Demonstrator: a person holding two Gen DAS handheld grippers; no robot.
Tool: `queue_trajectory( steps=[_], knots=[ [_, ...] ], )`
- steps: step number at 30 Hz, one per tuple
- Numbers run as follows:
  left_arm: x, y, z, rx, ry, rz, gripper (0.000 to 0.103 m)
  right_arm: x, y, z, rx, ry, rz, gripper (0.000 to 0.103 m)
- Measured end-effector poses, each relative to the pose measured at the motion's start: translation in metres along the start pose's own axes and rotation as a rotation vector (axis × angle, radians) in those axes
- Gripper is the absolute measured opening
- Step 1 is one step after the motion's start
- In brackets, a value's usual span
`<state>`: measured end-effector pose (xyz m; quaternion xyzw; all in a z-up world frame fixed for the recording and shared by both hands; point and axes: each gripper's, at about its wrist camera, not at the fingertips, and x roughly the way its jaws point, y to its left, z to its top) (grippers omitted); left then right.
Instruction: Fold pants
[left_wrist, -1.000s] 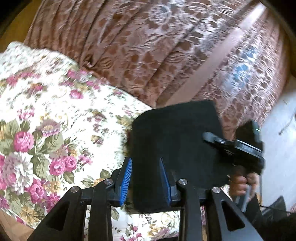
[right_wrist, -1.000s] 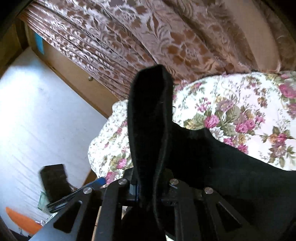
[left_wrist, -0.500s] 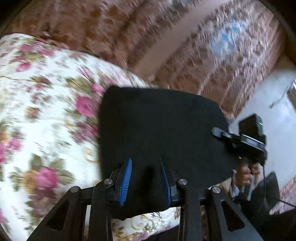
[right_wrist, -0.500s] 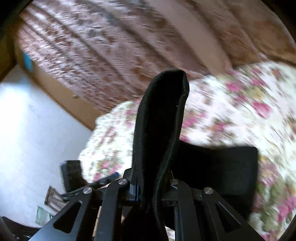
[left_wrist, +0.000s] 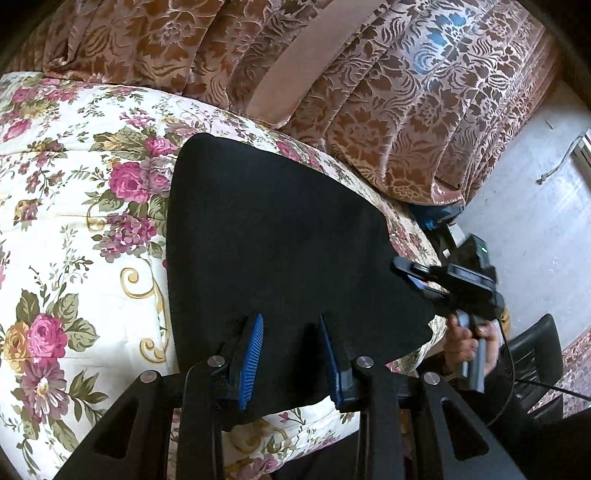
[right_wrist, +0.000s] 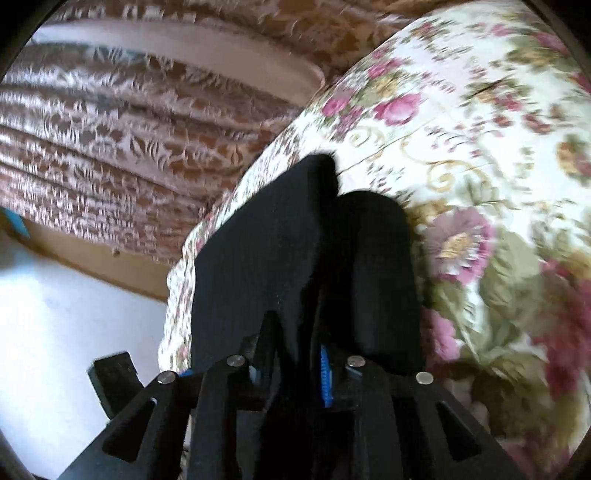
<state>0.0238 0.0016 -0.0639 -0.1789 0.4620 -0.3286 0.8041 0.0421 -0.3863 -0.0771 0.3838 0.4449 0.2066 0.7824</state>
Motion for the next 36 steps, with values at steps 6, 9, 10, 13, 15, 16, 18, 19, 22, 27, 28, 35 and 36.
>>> queue_trajectory(
  steps=[6, 9, 10, 13, 15, 16, 18, 19, 22, 27, 28, 35, 36],
  knots=[
    [-0.006, 0.000, -0.002, -0.002, -0.008, -0.014, 0.030, -0.058, 0.020, -0.033, -0.017, -0.043, 0.052, 0.027],
    [-0.008, -0.002, -0.002, 0.003, -0.008, -0.029, 0.031, -0.069, 0.036, -0.061, -0.024, -0.009, 0.107, 0.027],
    [-0.008, -0.003, -0.002, 0.007, -0.010, -0.029, 0.031, -0.067, 0.038, -0.070, -0.006, 0.009, 0.117, 0.030],
    [-0.008, -0.004, -0.002, 0.009, -0.012, -0.028, 0.031, -0.050, 0.035, -0.085, 0.042, 0.020, 0.070, 0.041],
    [-0.010, -0.007, -0.002, 0.023, -0.012, -0.026, 0.031, -0.040, 0.026, -0.084, 0.109, 0.006, 0.079, 0.041],
    [-0.013, -0.010, -0.002, 0.038, -0.016, -0.023, 0.031, -0.034, 0.019, -0.083, 0.153, -0.006, 0.056, 0.041],
    [-0.017, -0.016, -0.004, 0.072, -0.030, -0.017, 0.031, -0.029, 0.012, -0.080, 0.195, -0.024, 0.027, 0.039],
    [-0.019, -0.018, -0.004, 0.079, -0.033, -0.014, 0.031, -0.027, 0.010, -0.079, 0.206, -0.035, 0.029, 0.035],
    [-0.020, -0.024, -0.008, 0.097, -0.036, -0.002, 0.031, -0.022, 0.014, -0.075, 0.178, -0.052, -0.029, 0.010],
    [-0.030, -0.034, -0.013, 0.144, -0.053, -0.005, 0.031, -0.033, 0.035, -0.080, 0.062, -0.063, -0.042, 0.008],
    [-0.028, -0.035, -0.014, 0.151, -0.046, 0.004, 0.031, -0.038, 0.040, -0.082, 0.026, -0.065, -0.049, 0.008],
    [-0.001, -0.032, -0.028, 0.154, 0.009, 0.088, 0.031, -0.024, -0.002, -0.091, 0.044, -0.021, -0.203, 0.006],
    [-0.001, -0.035, -0.030, 0.169, 0.006, 0.105, 0.031, -0.021, -0.005, -0.092, 0.043, -0.020, -0.208, 0.005]
  ],
)
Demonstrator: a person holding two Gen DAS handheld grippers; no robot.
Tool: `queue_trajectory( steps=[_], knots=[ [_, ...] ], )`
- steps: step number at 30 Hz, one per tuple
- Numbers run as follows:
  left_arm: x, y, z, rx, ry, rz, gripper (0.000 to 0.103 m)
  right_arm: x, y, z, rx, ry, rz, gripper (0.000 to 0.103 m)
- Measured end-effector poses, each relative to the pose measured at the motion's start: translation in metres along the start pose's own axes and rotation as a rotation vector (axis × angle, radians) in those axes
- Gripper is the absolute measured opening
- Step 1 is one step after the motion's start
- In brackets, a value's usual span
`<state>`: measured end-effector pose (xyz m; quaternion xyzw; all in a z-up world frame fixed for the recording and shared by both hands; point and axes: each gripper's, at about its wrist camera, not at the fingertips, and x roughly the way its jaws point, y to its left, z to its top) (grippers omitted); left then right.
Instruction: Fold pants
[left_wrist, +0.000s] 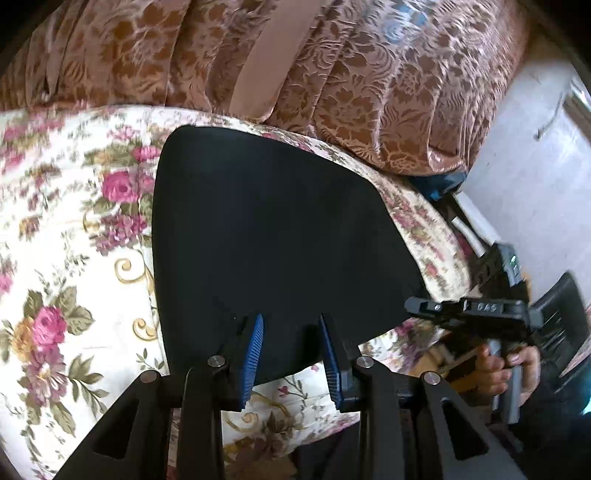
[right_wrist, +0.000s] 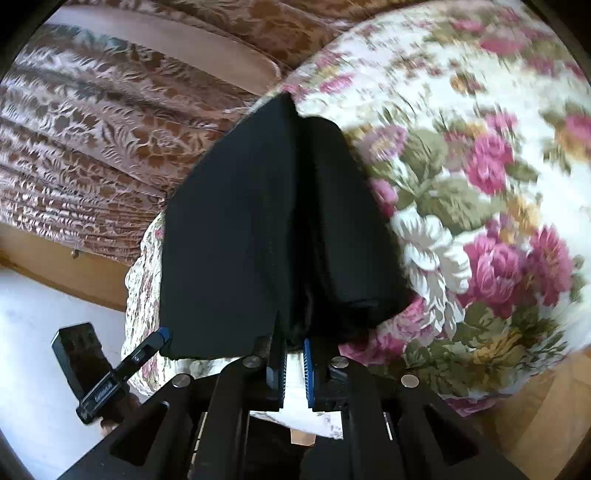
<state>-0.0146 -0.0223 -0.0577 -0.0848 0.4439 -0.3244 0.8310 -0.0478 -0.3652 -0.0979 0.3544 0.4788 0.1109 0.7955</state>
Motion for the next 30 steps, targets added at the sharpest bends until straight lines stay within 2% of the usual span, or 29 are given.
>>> queue_trajectory(
  steps=[4, 7, 9, 11, 13, 15, 19, 21, 26, 28, 30],
  knots=[
    [-0.005, -0.011, 0.005, 0.026, -0.006, 0.075, 0.031, 0.000, 0.005, 0.000, -0.039, 0.007, 0.000, 0.007],
    [-0.014, -0.018, 0.009, 0.050, -0.035, 0.137, 0.031, -0.009, 0.009, 0.000, -0.036, 0.034, 0.031, 0.018],
    [-0.023, -0.023, 0.013, 0.068, -0.058, 0.177, 0.031, -0.020, 0.012, 0.001, -0.057, 0.035, 0.010, 0.023],
    [-0.030, -0.026, 0.019, 0.080, -0.080, 0.200, 0.033, -0.035, 0.019, 0.004, -0.087, 0.006, -0.029, 0.044],
    [-0.035, -0.028, 0.026, 0.093, -0.097, 0.237, 0.033, -0.049, 0.025, 0.011, -0.116, -0.038, -0.050, 0.050],
    [-0.035, -0.028, 0.030, 0.098, -0.094, 0.255, 0.033, -0.053, 0.032, 0.020, -0.145, -0.066, -0.055, 0.050],
    [-0.030, -0.027, 0.035, 0.098, -0.086, 0.280, 0.034, -0.036, 0.041, 0.047, -0.169, -0.085, -0.074, 0.053],
    [-0.026, -0.024, 0.036, 0.090, -0.074, 0.283, 0.034, -0.016, 0.041, 0.061, -0.169, -0.071, -0.080, 0.058],
    [-0.015, -0.017, 0.034, 0.066, -0.045, 0.292, 0.034, 0.027, 0.039, 0.072, -0.194, 0.012, -0.142, 0.060],
    [-0.007, -0.012, 0.030, 0.047, -0.021, 0.291, 0.034, 0.031, 0.044, 0.070, -0.242, 0.015, -0.160, 0.060],
    [0.001, -0.009, 0.026, 0.030, -0.005, 0.291, 0.034, 0.031, 0.046, 0.068, -0.272, 0.014, -0.186, 0.050]
  ],
)
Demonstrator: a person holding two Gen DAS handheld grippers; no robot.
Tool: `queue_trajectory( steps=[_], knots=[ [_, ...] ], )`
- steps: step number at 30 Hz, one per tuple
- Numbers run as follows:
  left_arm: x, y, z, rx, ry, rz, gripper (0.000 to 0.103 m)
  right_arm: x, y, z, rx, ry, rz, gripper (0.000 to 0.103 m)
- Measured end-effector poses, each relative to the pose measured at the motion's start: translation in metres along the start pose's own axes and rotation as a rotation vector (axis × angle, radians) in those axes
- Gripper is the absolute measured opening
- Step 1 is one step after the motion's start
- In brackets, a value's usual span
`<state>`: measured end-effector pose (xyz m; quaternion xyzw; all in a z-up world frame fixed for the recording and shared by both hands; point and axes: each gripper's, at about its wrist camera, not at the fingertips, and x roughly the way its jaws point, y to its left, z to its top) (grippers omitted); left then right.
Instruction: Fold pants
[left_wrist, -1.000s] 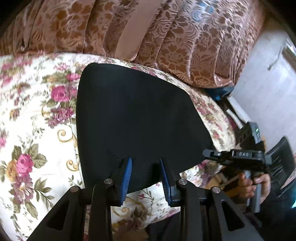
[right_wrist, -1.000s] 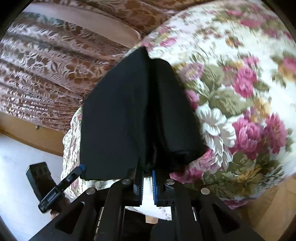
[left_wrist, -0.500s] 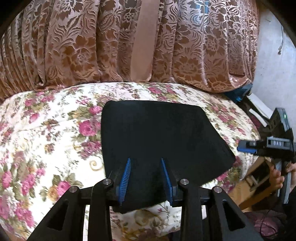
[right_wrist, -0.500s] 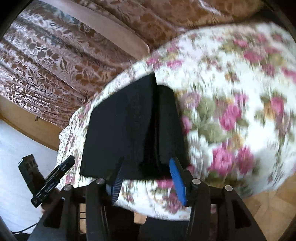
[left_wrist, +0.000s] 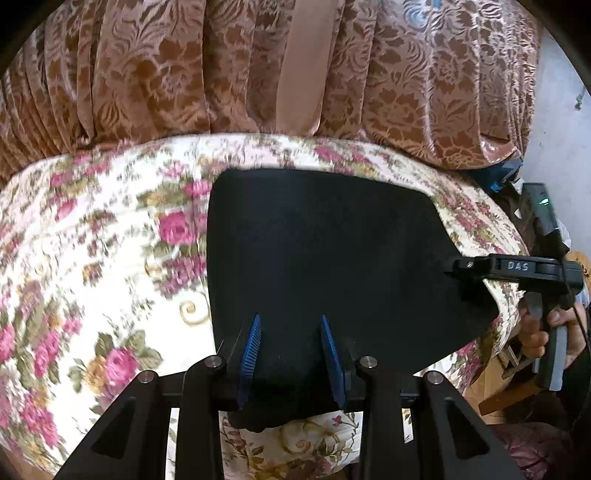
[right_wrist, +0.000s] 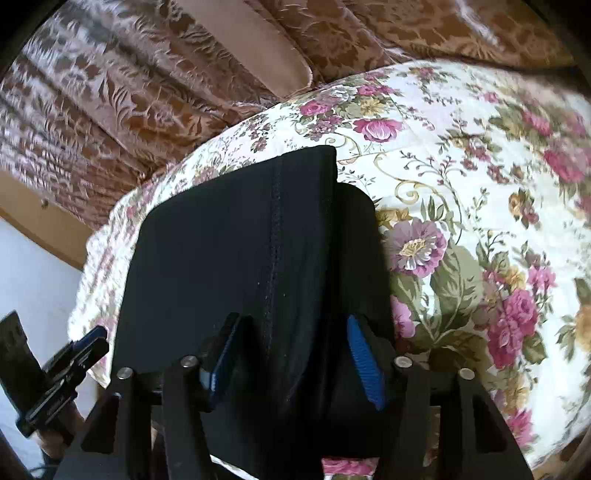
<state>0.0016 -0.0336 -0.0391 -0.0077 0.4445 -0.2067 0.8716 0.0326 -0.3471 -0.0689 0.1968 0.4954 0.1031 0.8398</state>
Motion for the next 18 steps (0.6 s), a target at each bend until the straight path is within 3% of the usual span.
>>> queue_trajectory(
  steps=[2, 7, 10, 13, 18],
  knots=[
    [0.002, -0.001, -0.002, -0.001, -0.012, 0.005, 0.034, 0.000, 0.000, -0.001, -0.023, -0.004, -0.010, 0.029],
    [-0.006, -0.007, 0.002, -0.005, -0.050, 0.022, 0.034, -0.008, 0.013, -0.001, -0.092, -0.033, -0.044, 0.011],
    [0.002, -0.018, 0.003, 0.037, -0.014, 0.052, 0.035, -0.017, 0.016, 0.004, -0.122, -0.067, -0.076, 0.011],
    [0.011, -0.028, -0.002, 0.076, -0.003, 0.097, 0.037, 0.002, 0.004, 0.002, -0.104, -0.021, -0.093, 0.011],
    [0.009, -0.031, -0.001, 0.045, -0.011, 0.100, 0.045, 0.005, -0.002, -0.002, -0.079, -0.048, -0.094, 0.013]
  ],
)
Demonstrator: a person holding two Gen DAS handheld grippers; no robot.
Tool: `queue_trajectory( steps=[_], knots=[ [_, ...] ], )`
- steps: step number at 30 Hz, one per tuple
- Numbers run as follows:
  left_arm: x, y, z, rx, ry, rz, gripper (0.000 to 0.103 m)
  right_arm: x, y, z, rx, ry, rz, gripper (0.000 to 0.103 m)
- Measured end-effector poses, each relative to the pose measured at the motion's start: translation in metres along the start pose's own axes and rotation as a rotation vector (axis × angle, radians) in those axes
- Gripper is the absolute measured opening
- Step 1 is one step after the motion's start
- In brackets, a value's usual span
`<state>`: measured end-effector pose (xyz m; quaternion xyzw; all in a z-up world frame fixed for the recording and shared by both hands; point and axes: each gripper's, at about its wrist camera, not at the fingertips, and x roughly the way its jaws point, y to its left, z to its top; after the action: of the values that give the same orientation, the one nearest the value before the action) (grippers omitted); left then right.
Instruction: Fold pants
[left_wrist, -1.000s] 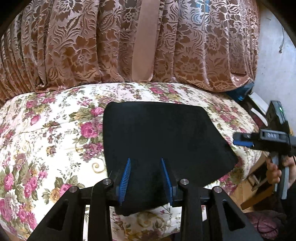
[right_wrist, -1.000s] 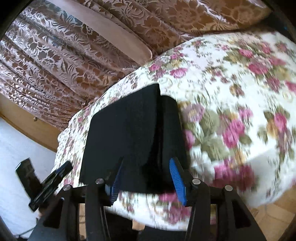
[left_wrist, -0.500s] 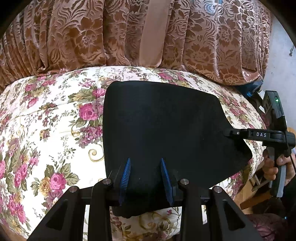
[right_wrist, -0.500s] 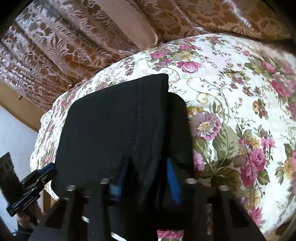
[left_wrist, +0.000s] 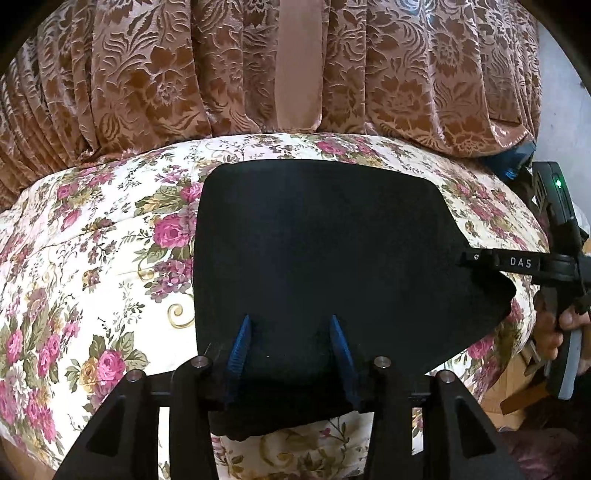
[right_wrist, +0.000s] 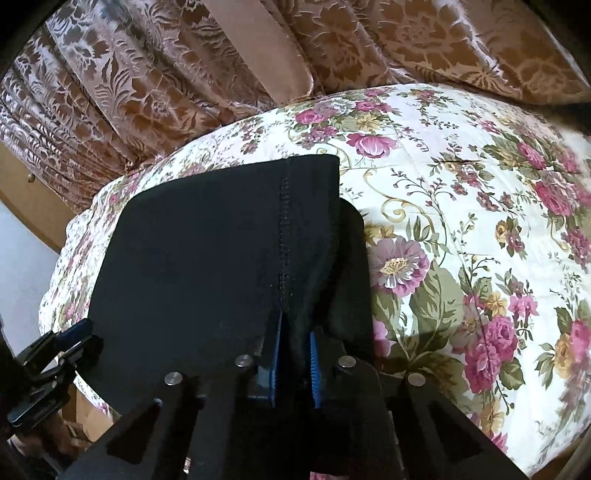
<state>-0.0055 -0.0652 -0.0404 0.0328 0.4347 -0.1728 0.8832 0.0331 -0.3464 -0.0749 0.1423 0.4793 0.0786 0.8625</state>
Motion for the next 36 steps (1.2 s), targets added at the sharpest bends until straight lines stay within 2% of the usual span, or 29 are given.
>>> queue_trajectory(
  steps=[3, 7, 8, 10, 12, 15, 16, 18, 21, 24, 27, 36],
  knots=[
    [-0.003, 0.001, 0.001, -0.007, 0.001, -0.003, 0.045, -0.004, 0.003, -0.001, 0.006, -0.010, -0.017, 0.018],
    [-0.009, 0.003, 0.003, -0.018, -0.005, -0.011, 0.045, -0.016, 0.010, 0.001, 0.017, -0.021, -0.091, 0.041],
    [-0.011, 0.003, 0.003, -0.017, -0.010, -0.005, 0.045, -0.023, 0.015, 0.002, 0.004, -0.045, -0.134, 0.041],
    [-0.016, 0.003, 0.002, -0.011, -0.024, 0.012, 0.045, -0.035, 0.022, 0.003, -0.010, -0.079, -0.148, 0.041],
    [-0.019, 0.005, 0.002, -0.012, -0.031, 0.025, 0.045, -0.047, 0.032, 0.001, -0.017, -0.107, -0.100, 0.045],
    [-0.022, 0.007, 0.002, -0.018, -0.037, 0.033, 0.045, -0.060, 0.052, -0.005, -0.060, -0.149, -0.034, 0.046],
    [-0.022, 0.009, 0.002, -0.020, -0.036, 0.037, 0.045, -0.060, 0.060, -0.008, -0.082, -0.147, 0.001, 0.046],
    [-0.022, 0.009, 0.001, -0.019, -0.031, 0.045, 0.045, -0.055, 0.073, -0.013, -0.110, -0.127, 0.016, 0.046],
    [-0.021, 0.012, -0.001, -0.023, -0.027, 0.055, 0.045, -0.040, 0.077, -0.021, -0.115, -0.076, -0.009, 0.046],
    [-0.020, 0.016, -0.002, -0.036, -0.024, 0.055, 0.045, -0.024, 0.062, -0.028, -0.065, -0.018, -0.022, 0.046],
    [-0.019, 0.019, -0.003, -0.047, -0.021, 0.055, 0.045, -0.025, 0.056, -0.029, -0.046, -0.027, 0.007, 0.046],
    [-0.019, 0.032, -0.003, -0.062, -0.022, 0.053, 0.046, -0.024, 0.056, -0.030, -0.045, -0.043, 0.010, 0.046]
  ],
)
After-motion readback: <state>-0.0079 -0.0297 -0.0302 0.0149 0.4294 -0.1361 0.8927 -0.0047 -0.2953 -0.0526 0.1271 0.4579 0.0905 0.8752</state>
